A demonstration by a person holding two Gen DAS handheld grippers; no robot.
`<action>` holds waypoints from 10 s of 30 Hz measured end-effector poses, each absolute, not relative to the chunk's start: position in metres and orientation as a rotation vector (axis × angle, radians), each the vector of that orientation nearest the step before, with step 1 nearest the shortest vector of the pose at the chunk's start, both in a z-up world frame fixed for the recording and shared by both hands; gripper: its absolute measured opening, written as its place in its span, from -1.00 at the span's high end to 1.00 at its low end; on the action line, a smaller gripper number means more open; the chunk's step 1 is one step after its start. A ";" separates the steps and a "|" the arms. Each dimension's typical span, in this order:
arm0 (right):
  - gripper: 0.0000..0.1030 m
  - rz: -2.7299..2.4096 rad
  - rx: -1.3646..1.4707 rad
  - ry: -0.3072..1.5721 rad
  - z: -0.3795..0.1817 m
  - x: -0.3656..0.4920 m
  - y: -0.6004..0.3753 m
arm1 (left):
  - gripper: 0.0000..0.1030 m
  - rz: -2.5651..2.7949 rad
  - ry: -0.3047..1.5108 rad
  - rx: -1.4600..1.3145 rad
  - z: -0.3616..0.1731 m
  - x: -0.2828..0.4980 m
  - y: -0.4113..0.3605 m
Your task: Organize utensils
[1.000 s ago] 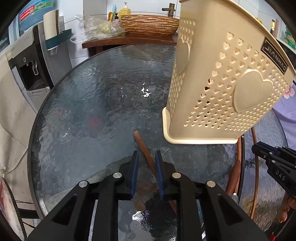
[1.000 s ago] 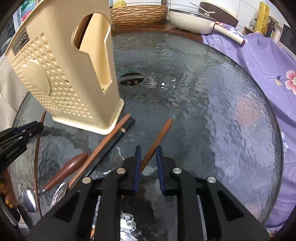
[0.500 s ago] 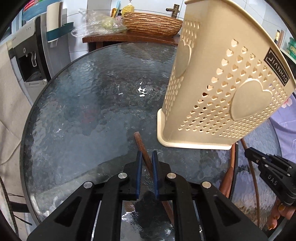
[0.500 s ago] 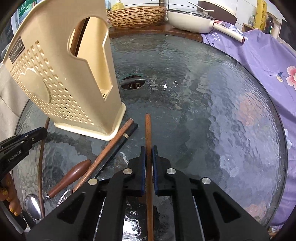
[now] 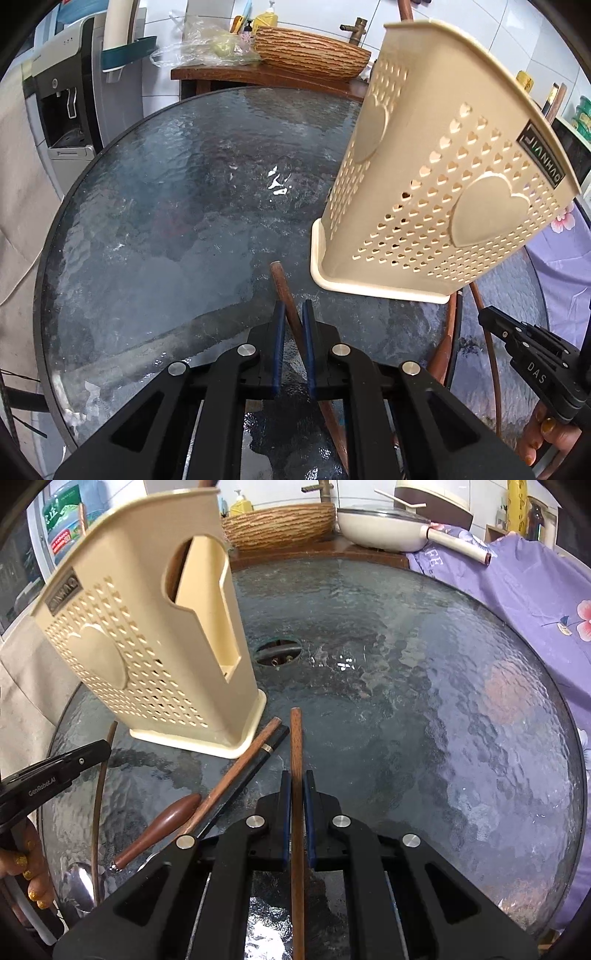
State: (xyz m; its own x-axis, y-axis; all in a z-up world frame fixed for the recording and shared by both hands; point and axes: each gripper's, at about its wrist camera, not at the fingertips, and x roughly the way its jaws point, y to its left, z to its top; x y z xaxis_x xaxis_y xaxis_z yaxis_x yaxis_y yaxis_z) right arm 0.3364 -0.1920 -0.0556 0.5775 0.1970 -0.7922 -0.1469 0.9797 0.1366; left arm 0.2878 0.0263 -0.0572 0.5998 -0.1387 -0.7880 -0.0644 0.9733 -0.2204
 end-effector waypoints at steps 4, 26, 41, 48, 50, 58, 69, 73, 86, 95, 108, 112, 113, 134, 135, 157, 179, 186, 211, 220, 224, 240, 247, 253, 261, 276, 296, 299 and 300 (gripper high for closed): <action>0.86 0.224 0.081 0.904 -0.048 0.329 -0.197 | 0.83 -0.052 0.906 -0.252 -0.048 0.283 0.030; 0.86 0.379 0.218 0.728 0.022 0.277 -0.220 | 0.87 -0.194 0.743 -0.328 0.016 0.233 0.037; 0.86 0.442 0.200 0.634 0.066 0.249 -0.223 | 0.88 -0.262 0.601 -0.297 0.069 0.199 0.018; 0.86 0.475 0.142 0.591 0.083 0.234 -0.213 | 0.88 -0.290 0.557 -0.266 0.086 0.187 0.012; 0.86 0.486 0.130 0.578 0.089 0.230 -0.211 | 0.88 -0.297 0.543 -0.255 0.092 0.184 0.010; 0.86 0.508 0.123 0.539 0.109 0.220 -0.209 | 0.89 -0.300 0.501 -0.238 0.108 0.178 0.007; 0.86 0.510 0.089 0.513 0.125 0.223 -0.198 | 1.00 -0.302 0.480 -0.217 0.117 0.177 0.004; 0.86 0.504 0.093 0.530 0.118 0.225 -0.200 | 1.00 -0.258 0.499 -0.226 0.110 0.184 0.014; 0.86 0.441 0.092 0.547 0.095 0.235 -0.210 | -0.24 0.041 0.818 -0.115 0.010 0.260 0.054; 0.86 0.450 0.093 0.535 0.096 0.229 -0.208 | 0.07 0.136 0.966 -0.072 -0.041 0.321 0.054; 0.86 0.474 0.097 0.509 0.100 0.223 -0.206 | 0.78 0.157 0.990 -0.083 -0.058 0.339 0.054; 0.86 0.468 0.099 0.511 0.100 0.223 -0.207 | 0.82 0.156 0.982 -0.128 -0.056 0.336 0.059; 0.86 0.467 0.100 0.511 0.100 0.222 -0.207 | 0.83 0.158 0.980 -0.138 -0.056 0.336 0.061; 0.86 0.466 0.107 0.491 0.106 0.222 -0.205 | 0.88 0.006 0.664 -0.325 0.043 0.259 0.064; 0.86 0.467 0.106 0.489 0.106 0.221 -0.204 | 0.88 -0.003 0.645 -0.323 0.049 0.253 0.062; 0.86 0.487 0.097 0.432 0.146 0.221 -0.200 | 0.88 -0.160 0.435 -0.274 0.134 0.190 0.038; 0.86 0.362 0.028 0.165 0.252 0.287 -0.158 | 0.88 -0.051 0.179 -0.217 0.230 0.261 0.005; 0.86 0.339 0.062 0.240 0.205 0.316 -0.153 | 0.89 -0.028 0.257 -0.242 0.181 0.290 0.007; 0.85 0.309 0.080 0.389 0.112 0.335 -0.154 | 0.76 -0.091 0.454 -0.204 0.094 0.303 0.001; -0.07 0.284 0.040 0.361 0.097 0.296 -0.163 | -0.64 -0.119 0.444 -0.166 0.085 0.263 0.003; -0.17 0.307 0.055 0.482 0.073 0.288 -0.170 | -0.68 -0.126 0.491 -0.114 0.066 0.244 0.006; -0.17 0.401 -0.076 0.887 -0.046 0.228 -0.116 | -0.66 -0.089 0.733 -0.029 -0.012 0.216 0.030; 0.09 0.358 -0.102 0.940 -0.065 0.227 -0.097 | -0.64 -0.091 0.750 -0.015 -0.019 0.212 0.029; 0.45 0.318 -0.137 0.933 -0.065 0.228 -0.094 | -0.64 -0.102 0.760 -0.004 -0.024 0.213 0.024; 0.65 0.382 0.008 0.956 -0.062 0.231 -0.128 | -0.64 -0.136 0.790 0.033 -0.032 0.215 0.010; 0.92 0.421 0.153 0.972 -0.062 0.238 -0.160 | -0.19 -0.268 0.906 0.145 -0.053 0.226 -0.032; 0.20 0.439 0.061 0.941 -0.051 0.231 -0.164 | -0.02 -0.272 0.940 0.248 -0.061 0.264 -0.070; 0.20 0.442 0.015 0.955 -0.054 0.228 -0.160 | 0.07 -0.287 0.951 0.235 -0.061 0.271 -0.074; 0.21 0.438 -0.001 0.962 -0.056 0.228 -0.159 | 0.12 -0.293 0.954 0.226 -0.061 0.274 -0.075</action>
